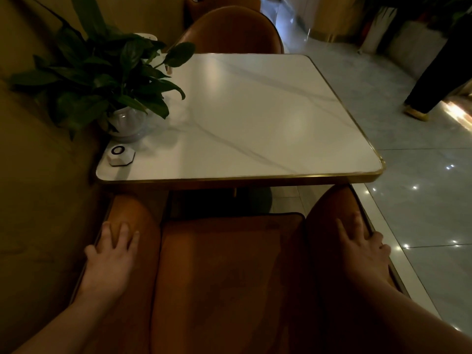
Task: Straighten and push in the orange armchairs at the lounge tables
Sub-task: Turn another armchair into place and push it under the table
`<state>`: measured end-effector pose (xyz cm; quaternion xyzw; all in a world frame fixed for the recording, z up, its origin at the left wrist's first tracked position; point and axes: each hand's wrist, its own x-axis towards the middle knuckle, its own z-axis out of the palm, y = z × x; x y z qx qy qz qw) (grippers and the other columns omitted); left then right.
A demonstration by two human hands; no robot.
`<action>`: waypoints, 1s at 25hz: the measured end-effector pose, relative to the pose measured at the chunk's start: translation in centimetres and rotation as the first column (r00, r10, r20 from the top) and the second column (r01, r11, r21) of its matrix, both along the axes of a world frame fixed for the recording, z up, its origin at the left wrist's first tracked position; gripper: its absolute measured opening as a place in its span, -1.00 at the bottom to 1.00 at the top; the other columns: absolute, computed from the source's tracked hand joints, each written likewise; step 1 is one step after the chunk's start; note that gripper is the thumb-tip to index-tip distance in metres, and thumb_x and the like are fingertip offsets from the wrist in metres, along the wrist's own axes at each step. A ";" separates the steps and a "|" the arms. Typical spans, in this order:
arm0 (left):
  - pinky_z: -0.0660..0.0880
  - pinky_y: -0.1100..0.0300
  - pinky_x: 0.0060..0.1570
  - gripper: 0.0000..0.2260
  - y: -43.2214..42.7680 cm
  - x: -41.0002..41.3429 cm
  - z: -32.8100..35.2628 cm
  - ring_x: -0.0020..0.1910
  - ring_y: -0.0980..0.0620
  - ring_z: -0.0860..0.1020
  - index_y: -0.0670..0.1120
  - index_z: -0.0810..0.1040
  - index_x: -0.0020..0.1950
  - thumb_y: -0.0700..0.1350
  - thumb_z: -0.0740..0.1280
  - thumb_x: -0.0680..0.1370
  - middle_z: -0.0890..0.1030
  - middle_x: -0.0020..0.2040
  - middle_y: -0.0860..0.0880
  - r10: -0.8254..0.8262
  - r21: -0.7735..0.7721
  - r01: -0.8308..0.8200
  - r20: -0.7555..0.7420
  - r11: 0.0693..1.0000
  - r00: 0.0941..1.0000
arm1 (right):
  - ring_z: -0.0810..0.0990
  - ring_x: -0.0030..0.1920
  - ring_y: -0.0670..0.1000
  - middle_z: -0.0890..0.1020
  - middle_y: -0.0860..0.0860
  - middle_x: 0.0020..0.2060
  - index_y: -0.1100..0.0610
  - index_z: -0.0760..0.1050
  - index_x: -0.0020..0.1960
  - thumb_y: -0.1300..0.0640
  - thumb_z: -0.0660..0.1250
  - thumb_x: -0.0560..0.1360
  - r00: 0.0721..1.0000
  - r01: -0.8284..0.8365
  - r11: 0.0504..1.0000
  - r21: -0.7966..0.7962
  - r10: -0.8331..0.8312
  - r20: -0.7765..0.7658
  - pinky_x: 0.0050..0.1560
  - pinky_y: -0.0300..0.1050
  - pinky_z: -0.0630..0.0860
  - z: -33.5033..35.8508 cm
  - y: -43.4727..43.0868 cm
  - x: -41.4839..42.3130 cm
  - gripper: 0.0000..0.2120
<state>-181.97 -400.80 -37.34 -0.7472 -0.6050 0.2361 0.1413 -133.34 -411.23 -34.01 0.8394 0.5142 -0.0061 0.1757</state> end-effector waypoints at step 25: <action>-0.16 -0.42 0.46 -0.30 0.7 -1.8 -1.4 0.51 -0.52 -0.12 -0.12 0.18 0.56 0.01 0.39 0.51 0.13 0.56 -0.36 -0.080 0.069 0.077 0.042 0.995 0.996 | 0.17 0.37 0.27 -0.35 0.16 0.53 -0.15 -0.30 0.56 -0.18 0.59 0.24 0.999 -0.052 0.999 -0.012 0.052 0.004 0.31 0.15 0.38 0.4 -0.4 -0.2 0.26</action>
